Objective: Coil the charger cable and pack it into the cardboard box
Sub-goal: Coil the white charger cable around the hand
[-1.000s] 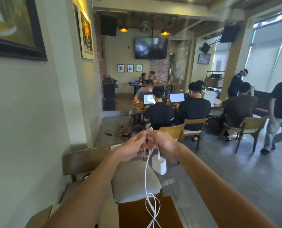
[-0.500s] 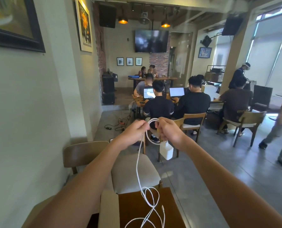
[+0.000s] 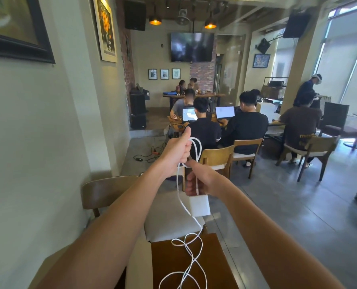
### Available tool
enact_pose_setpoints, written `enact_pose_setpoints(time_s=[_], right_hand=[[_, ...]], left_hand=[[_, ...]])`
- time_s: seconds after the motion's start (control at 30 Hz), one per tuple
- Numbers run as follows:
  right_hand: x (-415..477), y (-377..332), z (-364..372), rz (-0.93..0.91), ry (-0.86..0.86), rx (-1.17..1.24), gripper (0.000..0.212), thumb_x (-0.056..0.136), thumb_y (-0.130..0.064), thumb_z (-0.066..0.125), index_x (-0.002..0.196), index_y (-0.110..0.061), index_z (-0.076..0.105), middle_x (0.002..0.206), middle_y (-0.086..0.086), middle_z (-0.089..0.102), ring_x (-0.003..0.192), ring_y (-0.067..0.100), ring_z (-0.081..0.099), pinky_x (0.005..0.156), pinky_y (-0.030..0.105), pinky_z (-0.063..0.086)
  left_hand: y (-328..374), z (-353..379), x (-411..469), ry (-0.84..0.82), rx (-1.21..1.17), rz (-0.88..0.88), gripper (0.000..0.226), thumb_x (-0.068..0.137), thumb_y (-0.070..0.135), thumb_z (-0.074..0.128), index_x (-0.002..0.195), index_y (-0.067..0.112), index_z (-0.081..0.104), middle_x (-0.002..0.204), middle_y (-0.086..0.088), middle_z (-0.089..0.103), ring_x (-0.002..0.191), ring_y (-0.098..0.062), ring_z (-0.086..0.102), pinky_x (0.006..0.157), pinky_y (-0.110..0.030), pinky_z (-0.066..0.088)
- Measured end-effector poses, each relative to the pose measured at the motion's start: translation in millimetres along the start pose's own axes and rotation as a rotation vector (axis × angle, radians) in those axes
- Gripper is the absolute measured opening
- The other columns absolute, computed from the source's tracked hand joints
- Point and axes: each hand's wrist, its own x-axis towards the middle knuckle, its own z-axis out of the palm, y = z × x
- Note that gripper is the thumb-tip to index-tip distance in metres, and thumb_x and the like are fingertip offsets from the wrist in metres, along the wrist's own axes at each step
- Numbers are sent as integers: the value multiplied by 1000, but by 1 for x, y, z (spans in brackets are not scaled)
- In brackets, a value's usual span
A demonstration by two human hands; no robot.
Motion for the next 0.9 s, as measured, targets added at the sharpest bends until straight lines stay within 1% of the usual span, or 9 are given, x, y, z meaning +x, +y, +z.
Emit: enact_pose_setpoints(time_s=[0.1, 0.13, 0.23, 0.3, 0.37, 0.43, 0.6, 0.8, 0.9], right_hand=[[0, 3, 1, 39, -169, 15, 75, 104, -61, 32, 95, 1, 72, 90, 23, 79, 84, 36, 79, 78, 38, 65], [2, 5, 2, 58, -184, 66, 71, 105, -60, 31, 102, 0, 70, 97, 25, 79, 93, 39, 78, 88, 40, 63], [4, 14, -2, 103, -248, 223, 58, 107, -53, 39, 128, -4, 60, 109, 22, 78, 107, 35, 75, 90, 33, 59], [5, 18, -4, 95, -288, 402, 35, 109, -33, 47, 129, -8, 62, 116, 16, 76, 113, 29, 72, 101, 36, 53], [6, 17, -4, 90, -264, 603, 17, 106, -9, 50, 110, -2, 64, 103, 15, 71, 96, 21, 69, 86, 29, 53], [10, 14, -3, 51, -210, 654, 17, 103, 3, 49, 92, -1, 62, 87, 13, 61, 76, 17, 59, 71, 26, 48], [12, 7, -14, -17, -235, 505, 14, 100, -3, 60, 89, -2, 69, 73, 7, 71, 61, 12, 64, 67, 23, 45], [10, -1, -29, -10, -333, 465, 40, 106, -18, 54, 74, -5, 75, 59, 6, 66, 50, 14, 64, 51, 28, 57], [8, -15, -25, -109, -262, 61, 17, 103, -11, 58, 92, -1, 67, 70, 11, 58, 61, 16, 56, 62, 26, 49]], left_hand=[[-4, 9, -1, -13, -51, -45, 54, 99, 61, 44, 60, 23, 45, 51, 7, 36, 42, -6, 29, 41, -21, 23], [-4, 12, -1, -26, -89, -64, 54, 100, 59, 44, 60, 22, 44, 51, 7, 35, 42, -6, 29, 41, -20, 23], [-6, 10, -1, -133, -241, -141, 49, 107, 38, 45, 63, 19, 35, 50, 6, 31, 41, -6, 26, 39, -18, 23], [-10, 3, -2, -190, -355, -202, 38, 102, 15, 43, 65, 18, 34, 55, 4, 32, 44, -7, 25, 40, -19, 26], [-13, -4, -1, -173, -371, -237, 33, 98, 6, 41, 67, 17, 37, 59, 2, 31, 47, -8, 25, 43, -20, 27], [-15, -9, 1, -101, -335, -251, 29, 98, 3, 43, 71, 15, 44, 63, 2, 28, 48, -8, 24, 46, -21, 28], [-25, -31, 10, 33, 4, -230, 5, 95, 2, 58, 98, 7, 58, 84, -14, 50, 57, -15, 54, 50, -23, 53], [-38, -45, 10, 55, 212, -255, 31, 83, -5, 68, 108, 5, 54, 94, -13, 63, 59, -13, 74, 53, -27, 59], [-42, -41, 2, -61, 349, -257, 59, 80, -6, 73, 128, 17, 47, 110, -14, 62, 65, -17, 78, 54, -31, 61]])
